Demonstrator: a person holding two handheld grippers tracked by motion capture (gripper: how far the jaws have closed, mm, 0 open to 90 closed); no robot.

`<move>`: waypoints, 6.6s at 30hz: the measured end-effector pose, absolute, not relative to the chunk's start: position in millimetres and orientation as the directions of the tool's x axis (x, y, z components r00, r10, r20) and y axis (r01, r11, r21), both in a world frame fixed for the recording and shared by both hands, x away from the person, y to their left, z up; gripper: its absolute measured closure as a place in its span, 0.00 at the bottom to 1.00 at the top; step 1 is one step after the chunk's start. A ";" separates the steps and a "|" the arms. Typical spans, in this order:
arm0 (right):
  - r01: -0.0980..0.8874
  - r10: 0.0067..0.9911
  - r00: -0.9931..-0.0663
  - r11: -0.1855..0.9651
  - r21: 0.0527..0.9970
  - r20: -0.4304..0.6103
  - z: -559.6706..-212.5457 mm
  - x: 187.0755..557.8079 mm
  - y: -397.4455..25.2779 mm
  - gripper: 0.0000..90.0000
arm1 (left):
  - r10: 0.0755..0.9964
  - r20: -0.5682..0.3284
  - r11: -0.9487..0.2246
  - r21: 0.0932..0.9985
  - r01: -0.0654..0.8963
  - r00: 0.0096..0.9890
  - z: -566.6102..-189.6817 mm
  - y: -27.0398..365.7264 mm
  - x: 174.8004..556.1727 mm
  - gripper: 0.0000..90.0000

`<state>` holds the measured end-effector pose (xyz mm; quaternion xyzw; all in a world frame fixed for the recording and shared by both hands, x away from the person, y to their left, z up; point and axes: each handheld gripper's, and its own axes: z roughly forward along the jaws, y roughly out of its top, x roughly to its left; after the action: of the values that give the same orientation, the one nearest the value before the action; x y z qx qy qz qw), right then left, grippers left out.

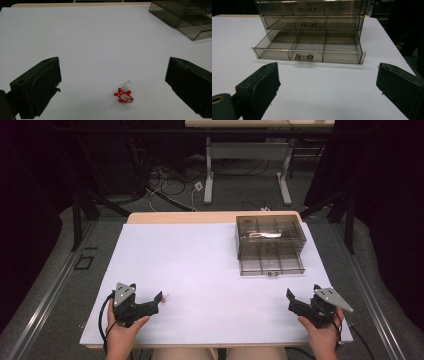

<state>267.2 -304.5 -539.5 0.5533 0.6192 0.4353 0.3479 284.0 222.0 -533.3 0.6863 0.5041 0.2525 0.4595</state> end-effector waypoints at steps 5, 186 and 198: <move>0.368 0.989 -0.140 0.002 0.930 0.053 -543.6 272.2 -302.5 0.08 | 0.924 -0.116 -0.074 0.881 0.467 0.363 -533.5 219.4 284.5 0.01; 0.431 0.540 -0.831 0.479 0.765 0.130 -559.4 334.3 46.1 0.91 | 0.947 -0.143 0.017 0.917 0.398 0.289 -525.5 254.4 273.0 0.01; 0.432 0.548 -0.827 0.483 0.762 0.122 -560.0 335.0 47.6 0.96 | 0.946 -0.145 0.019 0.918 0.397 0.290 -525.6 253.8 272.7 0.01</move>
<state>335.0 47.6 -560.0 0.2856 0.8583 0.4208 0.0688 272.7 253.8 -525.6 0.6405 0.5243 0.2834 0.4842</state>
